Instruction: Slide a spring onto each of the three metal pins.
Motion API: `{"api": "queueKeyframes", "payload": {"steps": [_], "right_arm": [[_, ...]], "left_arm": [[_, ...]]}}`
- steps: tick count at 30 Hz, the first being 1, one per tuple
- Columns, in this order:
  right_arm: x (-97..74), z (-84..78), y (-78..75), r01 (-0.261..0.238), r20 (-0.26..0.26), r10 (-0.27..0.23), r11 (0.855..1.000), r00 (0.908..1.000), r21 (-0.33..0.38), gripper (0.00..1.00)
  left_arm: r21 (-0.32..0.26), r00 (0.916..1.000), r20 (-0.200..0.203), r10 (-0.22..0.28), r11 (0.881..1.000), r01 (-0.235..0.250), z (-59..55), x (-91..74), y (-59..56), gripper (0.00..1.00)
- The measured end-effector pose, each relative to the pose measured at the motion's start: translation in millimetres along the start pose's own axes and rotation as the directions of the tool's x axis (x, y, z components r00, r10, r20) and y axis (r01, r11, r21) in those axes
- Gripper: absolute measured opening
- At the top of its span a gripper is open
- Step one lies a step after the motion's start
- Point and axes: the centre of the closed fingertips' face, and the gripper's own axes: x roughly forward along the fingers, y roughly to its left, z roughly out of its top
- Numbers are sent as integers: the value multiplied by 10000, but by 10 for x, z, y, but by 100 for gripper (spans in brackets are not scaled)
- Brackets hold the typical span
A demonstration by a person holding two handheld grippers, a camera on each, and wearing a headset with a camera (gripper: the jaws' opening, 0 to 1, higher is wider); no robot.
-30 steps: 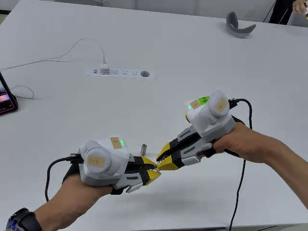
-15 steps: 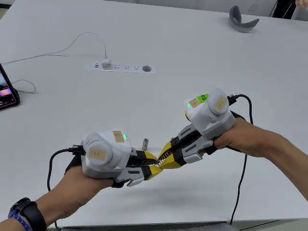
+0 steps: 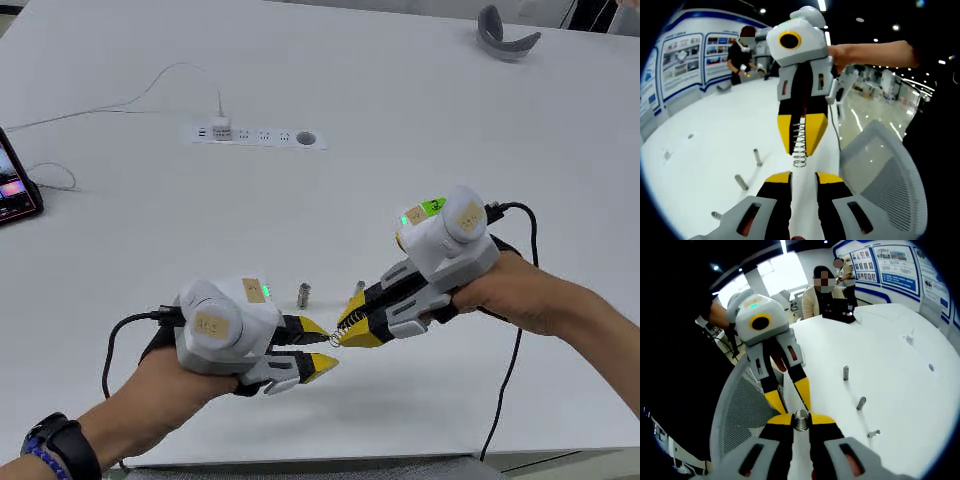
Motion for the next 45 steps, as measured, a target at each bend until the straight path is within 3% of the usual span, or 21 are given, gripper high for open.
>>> {"api": "queueKeyframes", "payload": {"steps": [10,19,25,33,45], "right_arm": [[-42,-179,-33,362,-24,-361,9983,9993,455,13],[-86,-333,-150,922,-311,-897,9913,9955,936,13],[-134,-424,-239,1268,-500,-1218,9856,9913,1119,13],[-220,-520,-379,1854,-654,-1781,9739,9818,1307,13],[-331,-630,-605,2538,-995,-2408,9554,9655,1511,13]], "left_arm": [[-419,9985,-119,543,9976,-548,-147,-86,113,24],[-885,9917,-116,1284,9877,-1289,-239,-234,313,28],[-1211,9837,-132,1792,9763,-1794,-309,-359,449,33],[-1673,9659,-282,2575,9514,-2585,-451,-534,630,42],[-2167,9438,-516,3265,9189,-3297,-600,-747,769,53]]}}
